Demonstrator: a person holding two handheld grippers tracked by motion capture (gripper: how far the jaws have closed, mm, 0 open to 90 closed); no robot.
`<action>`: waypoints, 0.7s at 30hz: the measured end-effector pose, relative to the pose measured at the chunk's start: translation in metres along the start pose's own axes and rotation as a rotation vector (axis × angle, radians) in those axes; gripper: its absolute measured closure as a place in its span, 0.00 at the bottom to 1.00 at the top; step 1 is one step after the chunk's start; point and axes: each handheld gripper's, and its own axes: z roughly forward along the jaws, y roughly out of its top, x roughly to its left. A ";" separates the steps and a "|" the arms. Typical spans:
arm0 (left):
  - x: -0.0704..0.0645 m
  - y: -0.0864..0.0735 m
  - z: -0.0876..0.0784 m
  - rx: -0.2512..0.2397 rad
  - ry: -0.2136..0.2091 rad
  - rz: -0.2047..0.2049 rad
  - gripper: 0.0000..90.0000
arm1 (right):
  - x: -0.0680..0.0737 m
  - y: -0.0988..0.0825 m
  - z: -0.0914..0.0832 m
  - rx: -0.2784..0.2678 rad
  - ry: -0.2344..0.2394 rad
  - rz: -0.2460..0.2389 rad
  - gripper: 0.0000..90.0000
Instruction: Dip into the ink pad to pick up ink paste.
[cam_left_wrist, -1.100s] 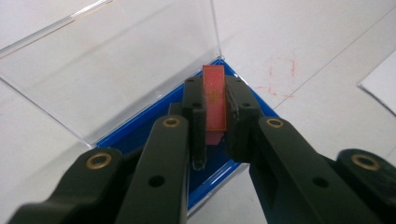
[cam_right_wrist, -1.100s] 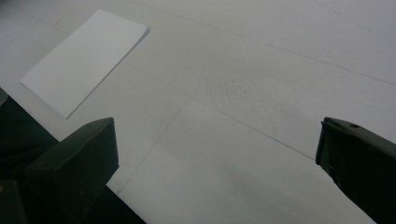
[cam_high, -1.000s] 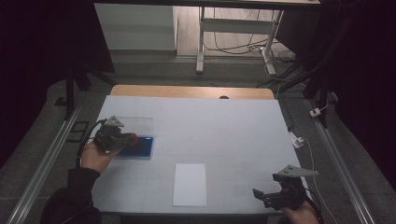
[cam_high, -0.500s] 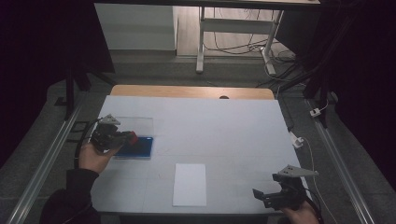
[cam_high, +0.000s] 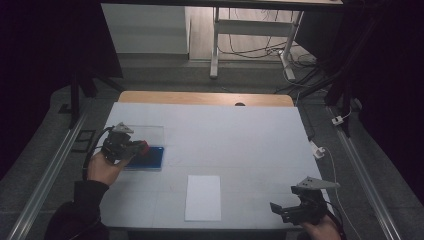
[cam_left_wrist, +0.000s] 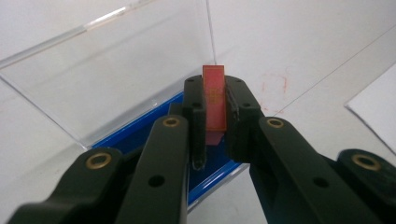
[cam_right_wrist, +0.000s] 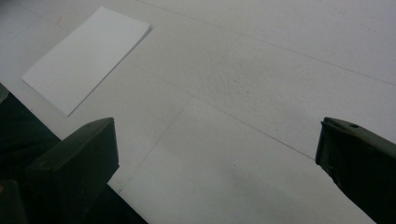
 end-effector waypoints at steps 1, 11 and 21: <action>0.000 0.000 0.003 0.008 0.002 0.000 0.89 | 0.000 0.000 0.000 -0.001 -0.001 0.000 0.00; 0.006 -0.005 0.015 0.045 0.021 -0.025 0.89 | 0.000 0.000 0.000 0.001 0.001 -0.001 0.00; 0.010 -0.010 0.022 0.086 0.051 -0.011 0.89 | 0.000 0.000 0.000 0.000 0.001 -0.002 0.00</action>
